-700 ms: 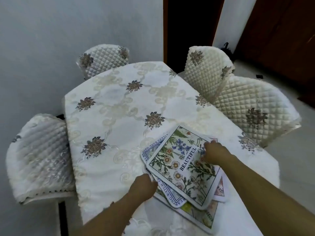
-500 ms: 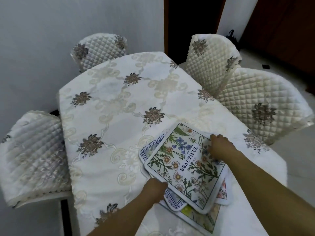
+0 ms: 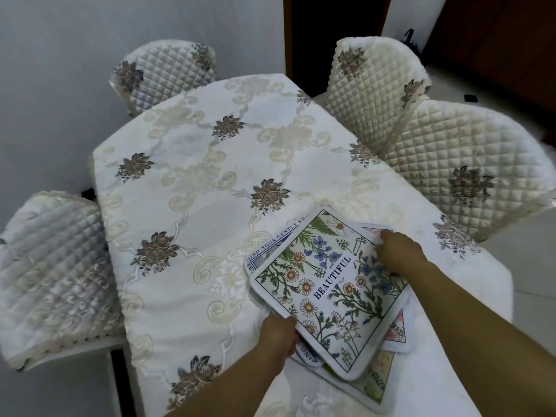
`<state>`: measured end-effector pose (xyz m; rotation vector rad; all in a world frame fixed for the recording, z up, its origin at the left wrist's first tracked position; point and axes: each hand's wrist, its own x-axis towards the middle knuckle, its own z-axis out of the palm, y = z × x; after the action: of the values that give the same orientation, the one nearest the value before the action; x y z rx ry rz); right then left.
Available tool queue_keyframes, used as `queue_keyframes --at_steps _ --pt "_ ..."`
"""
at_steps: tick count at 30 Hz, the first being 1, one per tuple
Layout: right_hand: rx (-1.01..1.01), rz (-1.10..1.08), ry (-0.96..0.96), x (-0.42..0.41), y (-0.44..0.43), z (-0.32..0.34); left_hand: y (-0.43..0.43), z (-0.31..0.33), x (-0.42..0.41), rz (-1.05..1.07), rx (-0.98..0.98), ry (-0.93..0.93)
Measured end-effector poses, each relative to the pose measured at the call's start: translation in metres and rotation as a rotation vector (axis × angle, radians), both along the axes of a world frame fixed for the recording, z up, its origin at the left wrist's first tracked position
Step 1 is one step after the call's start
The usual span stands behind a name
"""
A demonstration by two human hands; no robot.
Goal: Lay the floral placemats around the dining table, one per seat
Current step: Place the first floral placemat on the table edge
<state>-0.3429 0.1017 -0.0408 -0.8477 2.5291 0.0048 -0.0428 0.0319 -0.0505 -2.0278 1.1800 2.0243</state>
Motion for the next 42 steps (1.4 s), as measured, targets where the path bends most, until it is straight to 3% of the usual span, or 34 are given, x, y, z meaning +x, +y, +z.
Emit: queue_keyframes --at_steps 5,11,26,33,39,42 --pt "-0.040 0.017 0.033 0.014 0.009 0.013 -0.018 0.013 0.022 -0.189 -0.198 0.017" --pt "-0.102 0.024 -0.031 0.066 0.001 0.046 -0.078 0.041 0.071 -0.481 -0.533 -0.103" --pt "-0.217 0.080 0.216 0.331 -0.113 0.168 -0.298 0.154 0.265 -1.077 -1.266 -0.291" --pt "-0.268 0.110 0.291 0.400 -0.174 0.186 -0.372 0.184 0.313 -1.066 -1.321 -0.259" --pt "-0.293 0.050 0.274 0.392 -0.207 0.178 -0.419 0.180 0.299 -0.996 -1.247 -0.196" --pt "-0.307 0.075 0.264 0.372 -0.236 0.170 -0.443 0.180 0.293 -1.014 -1.339 -0.290"
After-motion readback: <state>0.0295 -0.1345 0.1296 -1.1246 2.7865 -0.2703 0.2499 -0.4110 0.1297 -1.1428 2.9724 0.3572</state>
